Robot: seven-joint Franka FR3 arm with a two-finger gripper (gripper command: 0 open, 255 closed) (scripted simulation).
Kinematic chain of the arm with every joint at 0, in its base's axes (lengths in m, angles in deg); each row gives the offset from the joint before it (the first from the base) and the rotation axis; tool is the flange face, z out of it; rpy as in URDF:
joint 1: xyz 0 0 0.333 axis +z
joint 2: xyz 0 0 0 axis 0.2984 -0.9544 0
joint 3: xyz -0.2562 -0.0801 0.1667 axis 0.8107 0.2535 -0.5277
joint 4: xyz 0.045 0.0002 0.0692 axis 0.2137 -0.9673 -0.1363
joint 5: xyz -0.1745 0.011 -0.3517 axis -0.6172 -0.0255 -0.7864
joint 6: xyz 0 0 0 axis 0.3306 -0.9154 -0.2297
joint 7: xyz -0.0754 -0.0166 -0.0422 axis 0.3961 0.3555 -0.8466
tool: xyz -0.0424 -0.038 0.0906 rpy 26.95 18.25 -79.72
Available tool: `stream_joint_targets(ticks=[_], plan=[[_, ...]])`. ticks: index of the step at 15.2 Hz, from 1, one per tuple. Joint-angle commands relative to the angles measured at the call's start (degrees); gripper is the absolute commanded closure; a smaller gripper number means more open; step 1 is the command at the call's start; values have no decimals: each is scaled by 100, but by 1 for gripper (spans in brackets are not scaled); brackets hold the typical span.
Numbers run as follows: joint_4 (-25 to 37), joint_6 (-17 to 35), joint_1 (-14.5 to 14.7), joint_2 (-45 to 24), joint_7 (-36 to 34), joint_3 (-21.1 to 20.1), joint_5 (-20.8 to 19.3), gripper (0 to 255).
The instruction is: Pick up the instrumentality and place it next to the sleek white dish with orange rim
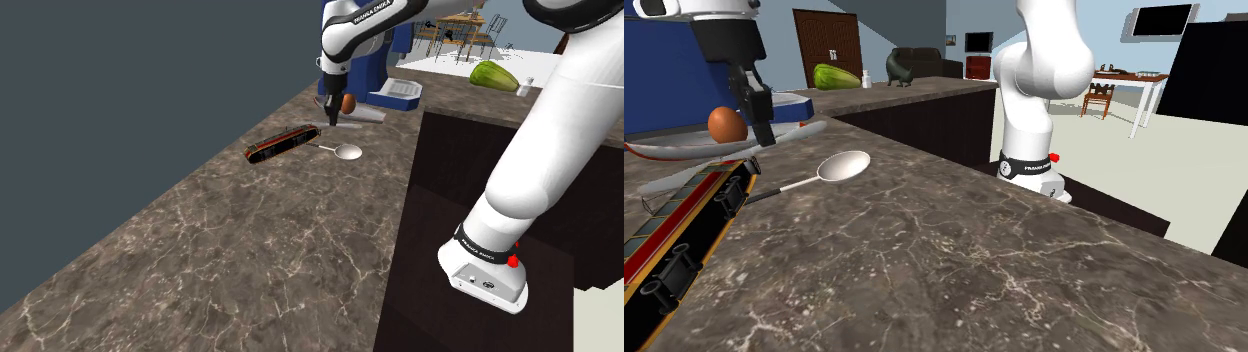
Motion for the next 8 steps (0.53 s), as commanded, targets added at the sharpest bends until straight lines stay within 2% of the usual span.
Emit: stream_joint_targets(ticks=[1, 6, 8], plan=[[-84, 145, 6, -59, -12, -5, -3, 255], [-277, 515, 8, -235, -19, -5, -14, 255], [-277, 515, 8, -235, -19, -5, -14, 255]])
